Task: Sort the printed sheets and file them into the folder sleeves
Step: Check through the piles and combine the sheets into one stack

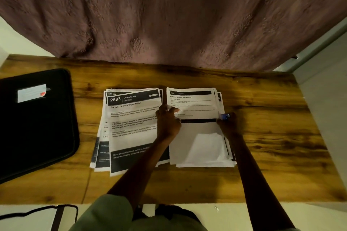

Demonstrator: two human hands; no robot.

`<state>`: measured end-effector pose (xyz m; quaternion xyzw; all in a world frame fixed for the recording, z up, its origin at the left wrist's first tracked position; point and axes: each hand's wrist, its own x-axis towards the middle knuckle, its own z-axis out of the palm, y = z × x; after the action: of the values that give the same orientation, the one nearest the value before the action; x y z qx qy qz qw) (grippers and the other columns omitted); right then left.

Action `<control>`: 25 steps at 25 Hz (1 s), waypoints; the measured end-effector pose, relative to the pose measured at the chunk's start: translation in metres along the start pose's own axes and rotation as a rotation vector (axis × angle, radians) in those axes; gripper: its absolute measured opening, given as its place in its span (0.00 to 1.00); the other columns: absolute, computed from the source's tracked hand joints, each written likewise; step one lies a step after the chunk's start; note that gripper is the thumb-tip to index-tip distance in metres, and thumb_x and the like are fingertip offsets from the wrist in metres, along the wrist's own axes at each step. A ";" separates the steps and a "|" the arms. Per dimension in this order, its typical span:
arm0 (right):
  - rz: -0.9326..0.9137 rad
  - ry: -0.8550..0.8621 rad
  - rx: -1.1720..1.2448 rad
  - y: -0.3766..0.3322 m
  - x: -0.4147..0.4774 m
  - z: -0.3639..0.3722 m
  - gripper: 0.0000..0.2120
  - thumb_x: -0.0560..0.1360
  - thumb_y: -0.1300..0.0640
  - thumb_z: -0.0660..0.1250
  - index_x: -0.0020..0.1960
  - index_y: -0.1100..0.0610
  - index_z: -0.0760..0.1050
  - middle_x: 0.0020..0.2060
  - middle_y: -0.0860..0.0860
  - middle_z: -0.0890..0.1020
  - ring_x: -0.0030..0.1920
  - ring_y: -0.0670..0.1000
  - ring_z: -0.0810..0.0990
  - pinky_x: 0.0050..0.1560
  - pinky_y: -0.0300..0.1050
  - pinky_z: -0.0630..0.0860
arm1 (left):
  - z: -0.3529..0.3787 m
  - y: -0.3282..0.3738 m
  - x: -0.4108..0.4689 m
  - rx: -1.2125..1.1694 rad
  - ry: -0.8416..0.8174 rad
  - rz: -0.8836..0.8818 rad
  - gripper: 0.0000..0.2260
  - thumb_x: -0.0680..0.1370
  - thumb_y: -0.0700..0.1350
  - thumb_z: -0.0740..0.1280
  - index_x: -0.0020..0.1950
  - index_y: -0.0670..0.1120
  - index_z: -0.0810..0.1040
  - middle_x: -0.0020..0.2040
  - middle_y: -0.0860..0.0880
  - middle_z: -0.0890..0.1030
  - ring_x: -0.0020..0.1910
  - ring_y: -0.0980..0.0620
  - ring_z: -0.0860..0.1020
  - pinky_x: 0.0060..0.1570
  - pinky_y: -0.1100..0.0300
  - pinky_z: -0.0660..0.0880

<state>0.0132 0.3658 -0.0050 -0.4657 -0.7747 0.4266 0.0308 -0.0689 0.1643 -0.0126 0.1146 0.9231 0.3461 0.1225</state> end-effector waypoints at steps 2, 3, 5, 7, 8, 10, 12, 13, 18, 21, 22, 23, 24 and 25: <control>-0.037 0.008 -0.051 0.002 -0.003 -0.002 0.22 0.76 0.58 0.70 0.67 0.61 0.68 0.61 0.61 0.77 0.62 0.61 0.77 0.62 0.59 0.76 | -0.007 0.001 -0.003 0.054 0.028 0.010 0.20 0.77 0.45 0.71 0.68 0.48 0.76 0.74 0.43 0.64 0.74 0.40 0.60 0.69 0.46 0.71; -0.085 -0.004 -0.077 -0.001 -0.010 -0.003 0.19 0.76 0.59 0.70 0.64 0.62 0.71 0.59 0.60 0.78 0.60 0.60 0.78 0.60 0.56 0.77 | -0.013 0.000 -0.004 0.057 0.038 0.017 0.20 0.77 0.46 0.71 0.69 0.48 0.76 0.74 0.43 0.65 0.74 0.40 0.59 0.68 0.47 0.71; -0.197 -0.081 -0.144 -0.008 -0.036 -0.006 0.12 0.76 0.61 0.69 0.58 0.63 0.74 0.51 0.57 0.80 0.55 0.56 0.79 0.51 0.45 0.77 | -0.025 -0.005 -0.009 0.038 0.044 0.024 0.20 0.77 0.47 0.70 0.69 0.48 0.75 0.73 0.44 0.67 0.73 0.41 0.60 0.67 0.48 0.72; -0.271 -0.239 -0.194 -0.011 -0.070 -0.003 0.11 0.78 0.59 0.68 0.58 0.62 0.74 0.48 0.51 0.79 0.52 0.51 0.80 0.44 0.35 0.73 | -0.036 -0.015 -0.022 0.027 0.056 0.026 0.19 0.78 0.48 0.70 0.69 0.48 0.75 0.71 0.45 0.71 0.72 0.43 0.63 0.67 0.50 0.71; -0.303 -0.317 -0.227 -0.010 -0.088 0.001 0.11 0.78 0.58 0.67 0.59 0.60 0.73 0.48 0.49 0.78 0.51 0.49 0.79 0.44 0.33 0.73 | -0.042 -0.024 -0.031 0.031 0.059 0.026 0.19 0.78 0.47 0.70 0.68 0.49 0.75 0.70 0.46 0.73 0.71 0.43 0.65 0.66 0.50 0.71; -0.389 -0.424 -0.288 0.000 -0.121 0.011 0.15 0.78 0.56 0.68 0.63 0.58 0.71 0.53 0.49 0.75 0.53 0.46 0.76 0.52 0.33 0.75 | -0.051 -0.047 -0.048 0.076 0.052 0.034 0.20 0.77 0.46 0.71 0.68 0.48 0.75 0.69 0.45 0.74 0.71 0.42 0.66 0.67 0.48 0.70; -0.513 -0.470 -0.362 0.018 -0.143 0.024 0.20 0.78 0.57 0.69 0.68 0.57 0.70 0.60 0.51 0.73 0.56 0.45 0.75 0.58 0.30 0.72 | -0.062 -0.072 -0.062 0.143 0.031 0.034 0.21 0.75 0.47 0.73 0.68 0.47 0.76 0.68 0.44 0.75 0.70 0.40 0.68 0.67 0.44 0.71; -0.593 -0.470 -0.439 0.027 -0.150 0.029 0.22 0.77 0.57 0.69 0.70 0.56 0.69 0.62 0.51 0.73 0.59 0.45 0.75 0.59 0.29 0.70 | -0.068 -0.083 -0.068 0.171 0.027 0.031 0.21 0.75 0.47 0.73 0.67 0.47 0.76 0.67 0.44 0.76 0.70 0.39 0.69 0.66 0.42 0.72; -0.678 -0.460 -0.619 0.051 -0.182 0.043 0.21 0.77 0.53 0.70 0.68 0.53 0.72 0.62 0.49 0.77 0.62 0.51 0.75 0.62 0.46 0.75 | -0.084 -0.117 -0.091 0.243 0.068 0.059 0.23 0.73 0.46 0.76 0.67 0.46 0.76 0.68 0.42 0.75 0.71 0.36 0.68 0.65 0.38 0.72; -0.762 -0.423 -0.686 0.058 -0.194 0.047 0.19 0.74 0.55 0.73 0.64 0.54 0.75 0.56 0.51 0.81 0.56 0.54 0.81 0.55 0.49 0.80 | -0.088 -0.130 -0.094 0.301 0.028 0.065 0.25 0.73 0.48 0.75 0.68 0.47 0.74 0.70 0.43 0.73 0.73 0.36 0.66 0.67 0.37 0.70; -0.770 -0.416 -0.685 0.059 -0.195 0.047 0.19 0.74 0.55 0.73 0.63 0.54 0.75 0.56 0.52 0.81 0.55 0.54 0.81 0.54 0.49 0.80 | -0.088 -0.133 -0.095 0.309 0.013 0.060 0.25 0.73 0.48 0.75 0.69 0.48 0.74 0.70 0.43 0.73 0.73 0.37 0.66 0.67 0.37 0.70; -0.758 -0.417 -0.683 0.057 -0.195 0.047 0.19 0.75 0.55 0.73 0.64 0.54 0.75 0.57 0.51 0.81 0.56 0.53 0.80 0.56 0.48 0.79 | -0.088 -0.136 -0.096 0.313 0.002 0.058 0.26 0.73 0.48 0.76 0.69 0.48 0.74 0.70 0.44 0.72 0.73 0.37 0.66 0.67 0.37 0.70; -0.738 -0.425 -0.683 0.054 -0.195 0.047 0.19 0.76 0.54 0.71 0.65 0.54 0.74 0.59 0.51 0.80 0.58 0.53 0.79 0.58 0.48 0.78 | -0.088 -0.137 -0.097 0.316 -0.008 0.058 0.26 0.72 0.48 0.76 0.69 0.48 0.74 0.70 0.44 0.72 0.73 0.37 0.66 0.67 0.37 0.70; -0.714 -0.432 -0.691 0.052 -0.194 0.046 0.19 0.76 0.54 0.70 0.66 0.54 0.74 0.60 0.51 0.79 0.60 0.52 0.78 0.60 0.48 0.77 | -0.089 -0.138 -0.098 0.322 -0.011 0.066 0.26 0.72 0.48 0.77 0.68 0.48 0.75 0.69 0.44 0.72 0.72 0.36 0.66 0.66 0.37 0.69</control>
<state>0.1385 0.2017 -0.0019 -0.0582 -0.9687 0.1959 -0.1412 -0.0214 -0.0204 -0.0257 0.1647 0.9617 0.1971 0.0962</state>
